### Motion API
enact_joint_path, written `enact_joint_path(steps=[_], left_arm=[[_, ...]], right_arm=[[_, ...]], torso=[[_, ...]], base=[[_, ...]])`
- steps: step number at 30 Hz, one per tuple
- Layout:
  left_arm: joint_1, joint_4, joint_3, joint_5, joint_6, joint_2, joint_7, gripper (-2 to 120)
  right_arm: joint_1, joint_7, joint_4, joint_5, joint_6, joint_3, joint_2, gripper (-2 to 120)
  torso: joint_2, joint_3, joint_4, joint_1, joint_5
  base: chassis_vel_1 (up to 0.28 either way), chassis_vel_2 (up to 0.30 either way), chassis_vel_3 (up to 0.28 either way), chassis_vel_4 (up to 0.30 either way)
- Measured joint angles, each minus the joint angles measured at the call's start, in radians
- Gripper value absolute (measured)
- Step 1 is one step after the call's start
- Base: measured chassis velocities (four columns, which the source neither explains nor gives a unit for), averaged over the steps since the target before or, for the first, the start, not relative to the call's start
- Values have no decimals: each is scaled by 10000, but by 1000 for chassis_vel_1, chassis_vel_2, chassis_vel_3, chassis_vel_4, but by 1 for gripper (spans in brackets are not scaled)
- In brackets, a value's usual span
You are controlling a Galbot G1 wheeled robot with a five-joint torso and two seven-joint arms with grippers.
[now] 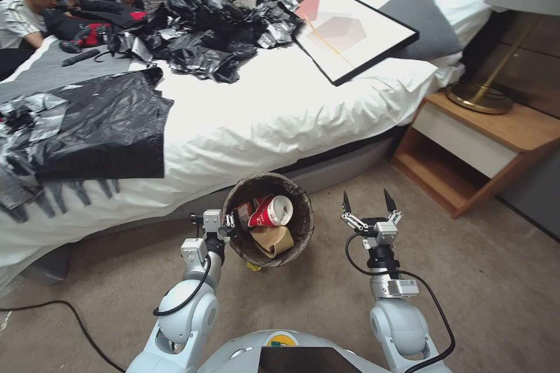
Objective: Pick up the trash bin, then pick up the garbage from the floor and place it into the trash bin.
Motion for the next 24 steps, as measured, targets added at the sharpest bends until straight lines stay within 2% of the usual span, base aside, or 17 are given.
enact_joint_path(steps=[24], left_arm=[[-1,-37,-20,4,3,10,36,0]], right_arm=[[196,-14,-39,-28,-103,-71,48,100]], torso=[[0,0,-1,0,-1]], base=[[116,122,125,118]])
